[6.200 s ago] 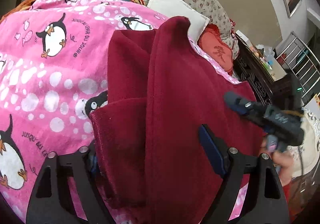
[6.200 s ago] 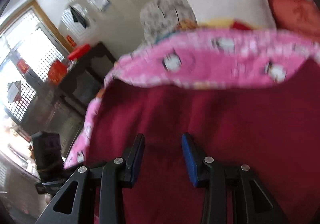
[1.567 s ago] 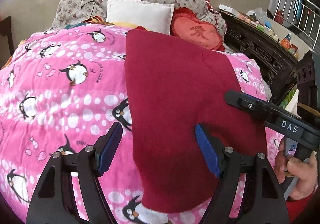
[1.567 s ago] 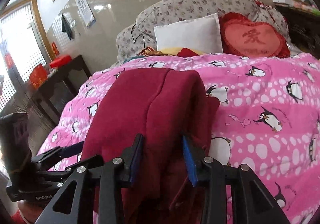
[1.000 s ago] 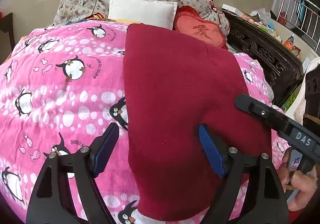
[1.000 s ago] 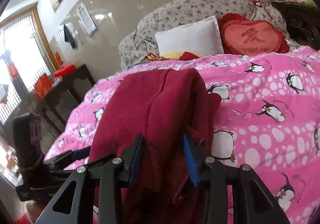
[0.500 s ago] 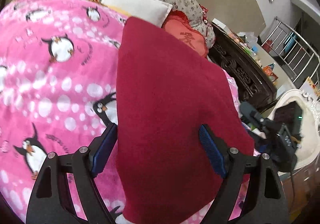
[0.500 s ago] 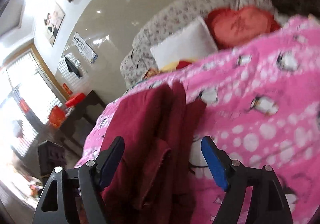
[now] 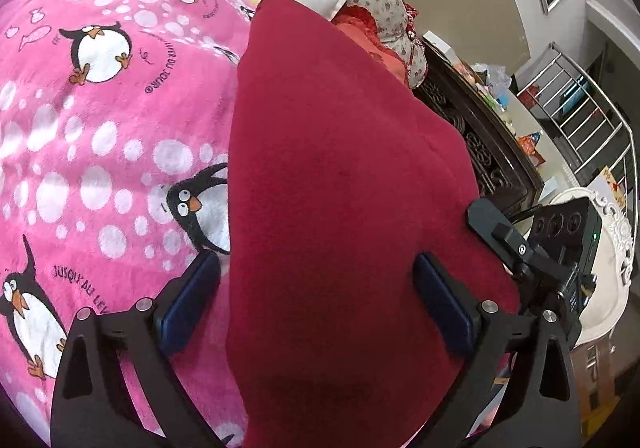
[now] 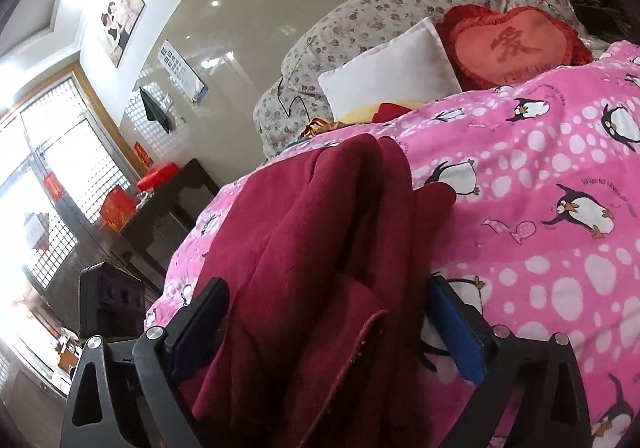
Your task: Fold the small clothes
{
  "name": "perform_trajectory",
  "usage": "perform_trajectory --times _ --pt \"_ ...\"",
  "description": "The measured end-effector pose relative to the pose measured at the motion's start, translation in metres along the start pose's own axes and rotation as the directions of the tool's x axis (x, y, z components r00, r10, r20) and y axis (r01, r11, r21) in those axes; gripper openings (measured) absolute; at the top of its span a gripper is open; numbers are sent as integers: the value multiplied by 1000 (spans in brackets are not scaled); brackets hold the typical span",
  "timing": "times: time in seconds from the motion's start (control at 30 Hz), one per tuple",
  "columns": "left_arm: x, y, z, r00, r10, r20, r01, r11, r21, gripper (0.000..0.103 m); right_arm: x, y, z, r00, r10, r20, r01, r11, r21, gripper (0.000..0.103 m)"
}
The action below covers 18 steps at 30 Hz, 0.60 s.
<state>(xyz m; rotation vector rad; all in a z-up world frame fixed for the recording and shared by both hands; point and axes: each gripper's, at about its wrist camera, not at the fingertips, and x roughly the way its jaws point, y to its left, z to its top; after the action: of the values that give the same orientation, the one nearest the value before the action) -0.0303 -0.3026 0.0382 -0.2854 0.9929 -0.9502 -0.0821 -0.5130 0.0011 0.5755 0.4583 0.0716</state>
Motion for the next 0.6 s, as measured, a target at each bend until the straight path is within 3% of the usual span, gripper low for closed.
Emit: perform_trajectory --times 0.17,0.33,0.4,0.53,0.6 --pt "2 3 1 1000 -10 -1 10 1000 -3 99 0 -7 1 1000 26 1 -26 999 19 98" --pt "4 -2 -3 1000 25 3 -25 999 23 99 3 -4 -1 1000 25 -5 -25 1000 -16 99" --pt "4 -4 -4 999 34 6 -34 999 28 99 3 -2 -3 1000 -20 1 20 999 -33 86" --pt "5 -8 -6 998 61 12 -62 997 51 98 2 -1 -5 999 -49 9 50 998 -48 74" --pt "6 -12 -6 997 71 18 -72 996 61 92 1 0 -6 999 -52 15 52 997 -59 68"
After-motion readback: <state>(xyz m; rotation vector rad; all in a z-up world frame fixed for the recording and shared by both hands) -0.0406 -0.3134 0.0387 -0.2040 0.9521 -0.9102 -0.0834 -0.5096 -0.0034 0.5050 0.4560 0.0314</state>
